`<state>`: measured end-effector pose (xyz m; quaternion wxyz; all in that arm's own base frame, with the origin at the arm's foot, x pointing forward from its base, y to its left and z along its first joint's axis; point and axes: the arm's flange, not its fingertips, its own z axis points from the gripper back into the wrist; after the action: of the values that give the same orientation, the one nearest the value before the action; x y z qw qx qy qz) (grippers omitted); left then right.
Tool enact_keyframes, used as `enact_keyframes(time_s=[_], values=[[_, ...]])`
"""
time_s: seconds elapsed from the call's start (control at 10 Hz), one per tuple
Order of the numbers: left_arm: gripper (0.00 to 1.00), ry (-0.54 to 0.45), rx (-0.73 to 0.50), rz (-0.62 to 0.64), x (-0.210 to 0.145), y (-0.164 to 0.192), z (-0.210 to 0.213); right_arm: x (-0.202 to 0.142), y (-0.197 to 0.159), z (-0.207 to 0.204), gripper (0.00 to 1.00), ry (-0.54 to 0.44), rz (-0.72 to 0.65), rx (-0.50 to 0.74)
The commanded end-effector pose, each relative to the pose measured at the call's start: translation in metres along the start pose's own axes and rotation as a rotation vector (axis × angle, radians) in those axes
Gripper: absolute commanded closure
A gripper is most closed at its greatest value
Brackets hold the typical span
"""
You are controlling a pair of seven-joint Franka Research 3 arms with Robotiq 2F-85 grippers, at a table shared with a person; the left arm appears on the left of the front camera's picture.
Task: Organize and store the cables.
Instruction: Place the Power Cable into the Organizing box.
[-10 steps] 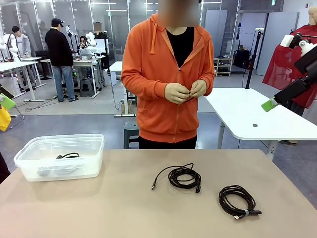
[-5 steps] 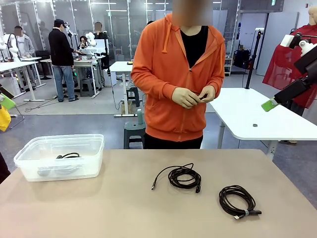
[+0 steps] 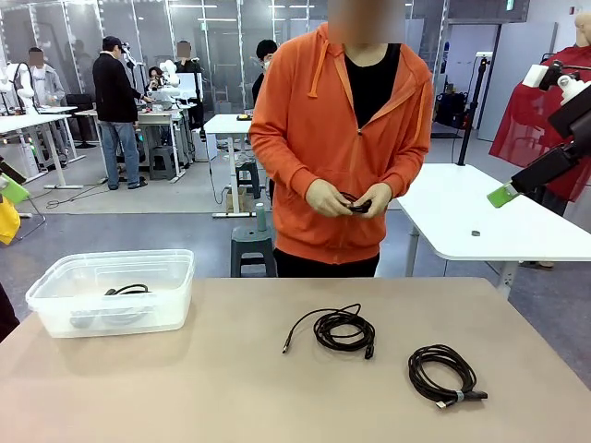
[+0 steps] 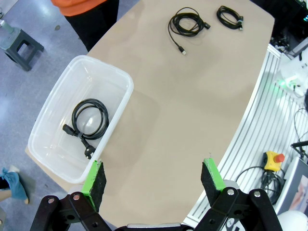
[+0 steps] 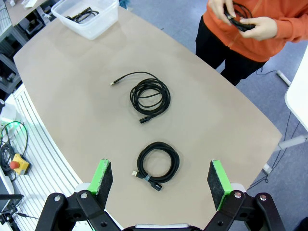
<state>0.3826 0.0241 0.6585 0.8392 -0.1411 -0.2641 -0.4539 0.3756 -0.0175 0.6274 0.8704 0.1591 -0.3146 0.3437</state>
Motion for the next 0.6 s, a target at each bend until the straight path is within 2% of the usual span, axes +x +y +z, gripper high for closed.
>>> enact_keyframes(time_s=[0.0, 0.5], values=[[0.00, -0.001, 0.003, -0.007, 0.0002, 0.0001, 0.0002, -0.0004, 0.0003, 0.0002, 0.00, 0.005, -0.001, -0.003], [0.00, -0.001, 0.003, -0.007, 0.0002, 0.0001, 0.0002, -0.0004, 0.0003, 0.0002, 0.00, 0.005, -0.001, -0.003]])
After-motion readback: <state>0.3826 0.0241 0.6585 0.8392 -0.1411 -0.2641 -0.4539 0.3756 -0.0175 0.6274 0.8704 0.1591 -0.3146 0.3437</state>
